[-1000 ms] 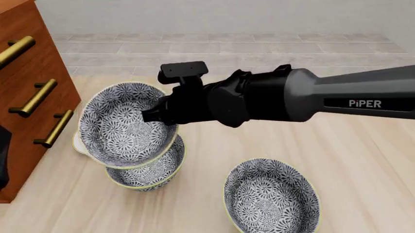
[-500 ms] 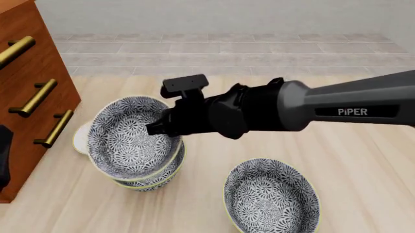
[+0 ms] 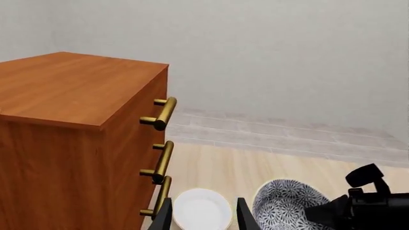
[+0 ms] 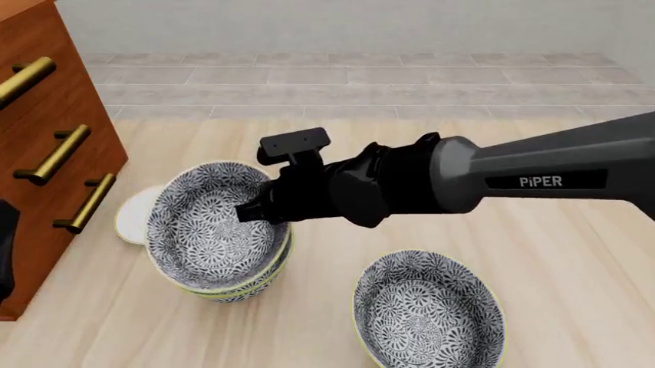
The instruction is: Stack the bowl at the front on the bowl in the middle.
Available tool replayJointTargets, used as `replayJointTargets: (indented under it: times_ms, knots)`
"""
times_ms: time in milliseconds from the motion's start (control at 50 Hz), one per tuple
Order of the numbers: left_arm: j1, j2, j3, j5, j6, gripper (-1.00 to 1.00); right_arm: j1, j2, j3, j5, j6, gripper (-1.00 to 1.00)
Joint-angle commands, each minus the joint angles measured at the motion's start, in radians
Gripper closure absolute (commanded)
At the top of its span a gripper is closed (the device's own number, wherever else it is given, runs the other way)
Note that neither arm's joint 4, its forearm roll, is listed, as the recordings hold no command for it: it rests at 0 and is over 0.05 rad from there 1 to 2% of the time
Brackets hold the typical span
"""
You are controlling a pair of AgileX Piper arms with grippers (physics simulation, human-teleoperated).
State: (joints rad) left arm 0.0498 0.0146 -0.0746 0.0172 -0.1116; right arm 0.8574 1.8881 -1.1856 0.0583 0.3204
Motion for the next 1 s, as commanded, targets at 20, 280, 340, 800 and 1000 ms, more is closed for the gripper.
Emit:
replayJointTargets:
  times_ms: [20,280,340,800,1000]
  knots:
    - [-0.003,-0.009,-0.003,0.011,-0.003,-1.0,0.0,0.005,-0.003,-0.007,0.006,1.0]
    - [-0.002,-0.008,-0.005,0.01,-0.004,-1.0,0.001,0.006,-0.004,-0.007,0.001,1.0]
    - [-0.002,-0.013,-0.004,0.015,-0.004,-1.0,0.001,0.006,-0.006,-0.004,0.001,-1.0]
    - [-0.009,-0.011,-0.005,0.013,-0.003,-1.0,-0.003,-0.006,-0.008,0.0,-0.01,-1.0]
    - [-0.011,0.011,-0.004,-0.012,-0.002,-1.0,-0.012,-0.087,0.002,0.022,-0.04,-1.0]
